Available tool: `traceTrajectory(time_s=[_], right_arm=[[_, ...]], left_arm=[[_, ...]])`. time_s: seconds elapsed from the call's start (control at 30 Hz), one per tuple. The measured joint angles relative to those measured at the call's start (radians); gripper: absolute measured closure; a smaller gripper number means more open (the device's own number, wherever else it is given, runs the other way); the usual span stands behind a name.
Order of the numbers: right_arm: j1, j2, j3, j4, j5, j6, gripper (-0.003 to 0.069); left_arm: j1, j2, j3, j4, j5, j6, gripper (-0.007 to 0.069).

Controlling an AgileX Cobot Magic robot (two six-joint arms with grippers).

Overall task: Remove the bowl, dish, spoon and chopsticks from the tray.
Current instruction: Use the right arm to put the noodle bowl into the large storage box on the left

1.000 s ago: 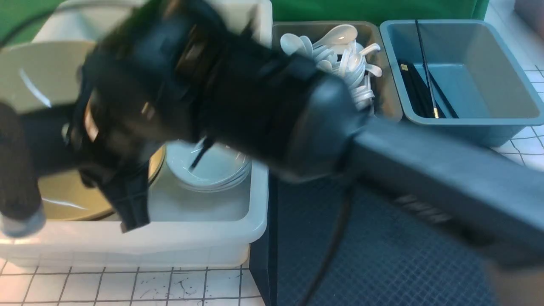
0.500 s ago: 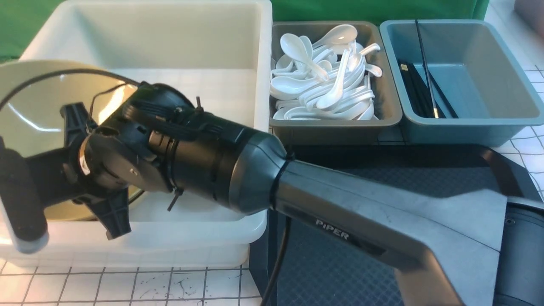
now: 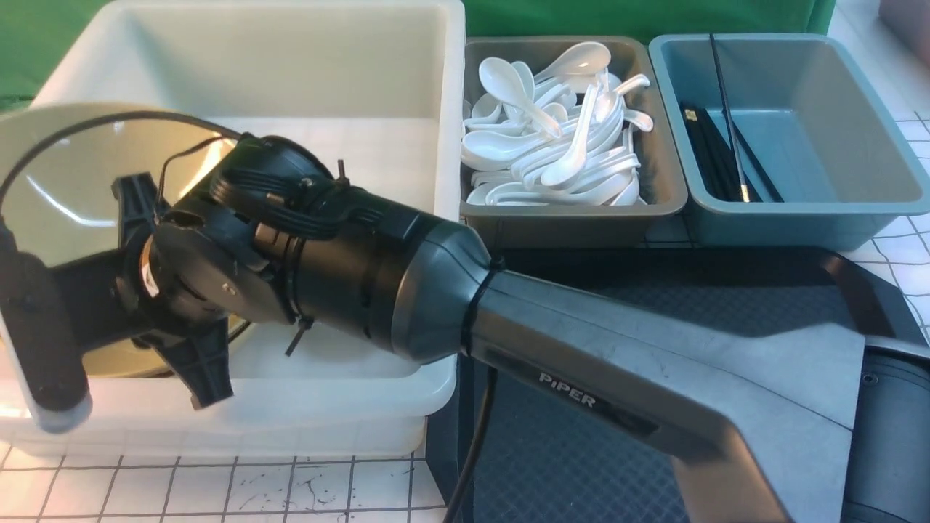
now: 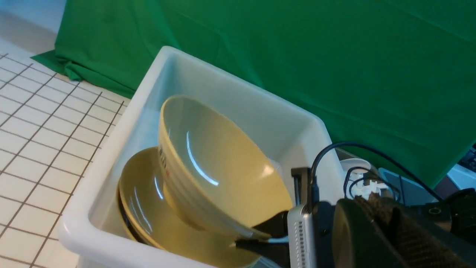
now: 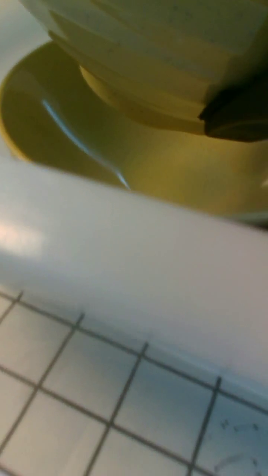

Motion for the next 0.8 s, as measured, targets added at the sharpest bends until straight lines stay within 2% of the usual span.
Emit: traceTrajectory(time_s=[0.37, 0.43, 0.6, 0.63, 0.67, 0.8], right_arm=[[0.004, -0.002, 0.0, 0.003, 0.018, -0.012, 0.058], [0.004, -0.002, 0.0, 0.003, 0.018, -0.013, 0.0559], [0.004, -0.002, 0.0, 0.003, 0.017, -0.014, 0.0459], [0.004, -0.002, 0.0, 0.003, 0.017, -0.014, 0.0459], [0.004, -0.002, 0.0, 0.003, 0.017, -0.013, 0.0411], [0.004, -0.002, 0.0, -0.008, -0.003, -0.012, 0.0308]], left_arm=[[0.0, 0.0, 0.0, 0.0, -0.042, 0.0, 0.0625], [0.0, 0.0, 0.0, 0.0, -0.042, 0.0, 0.0625], [0.0, 0.0, 0.0, 0.0, -0.042, 0.0, 0.0625], [0.0, 0.0, 0.0, 0.0, -0.042, 0.0, 0.0625], [0.0, 0.0, 0.0, 0.0, -0.042, 0.0, 0.0625], [0.0, 0.0, 0.0, 0.0, -0.042, 0.0, 0.0625]])
